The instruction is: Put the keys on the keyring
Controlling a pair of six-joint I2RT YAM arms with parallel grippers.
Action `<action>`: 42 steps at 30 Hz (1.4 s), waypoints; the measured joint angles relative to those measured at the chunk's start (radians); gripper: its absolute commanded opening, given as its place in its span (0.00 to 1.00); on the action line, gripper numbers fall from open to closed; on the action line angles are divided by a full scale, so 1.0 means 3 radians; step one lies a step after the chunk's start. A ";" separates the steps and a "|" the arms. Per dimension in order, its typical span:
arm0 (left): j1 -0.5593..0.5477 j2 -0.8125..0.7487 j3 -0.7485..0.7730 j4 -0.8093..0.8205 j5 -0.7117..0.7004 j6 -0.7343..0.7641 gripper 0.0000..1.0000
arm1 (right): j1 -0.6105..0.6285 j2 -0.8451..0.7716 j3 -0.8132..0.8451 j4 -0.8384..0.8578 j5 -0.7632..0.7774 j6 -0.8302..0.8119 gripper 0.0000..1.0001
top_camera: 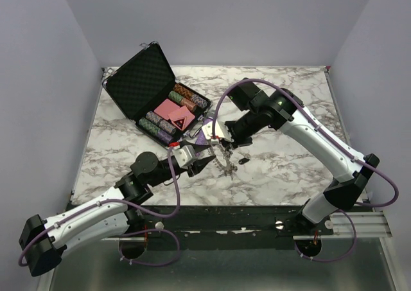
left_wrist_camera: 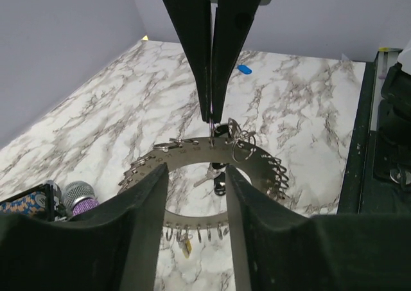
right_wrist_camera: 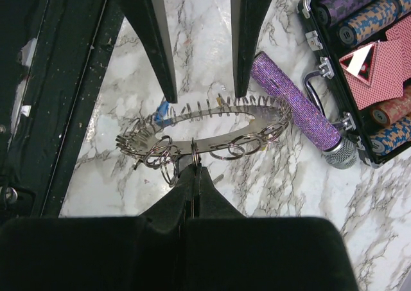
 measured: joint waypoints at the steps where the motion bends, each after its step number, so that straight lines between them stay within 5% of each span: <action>1: -0.0001 0.0039 0.0008 0.0057 -0.0003 -0.0001 0.41 | 0.0000 0.0000 0.0000 0.0000 0.0000 0.0000 0.00; 30: -0.0061 0.0598 0.0135 0.0609 0.0145 -0.0072 0.24 | 0.0003 0.0000 0.0014 0.0000 -0.0108 0.0149 0.00; 39: -0.0064 0.0642 0.0226 0.0496 0.0203 -0.0053 0.00 | 0.0003 0.0000 0.0014 -0.0010 -0.0111 0.0153 0.00; 42: -0.0064 0.0655 0.0272 0.0412 0.0224 -0.0037 0.00 | -0.0003 0.0000 0.0014 -0.0023 -0.0108 0.0165 0.00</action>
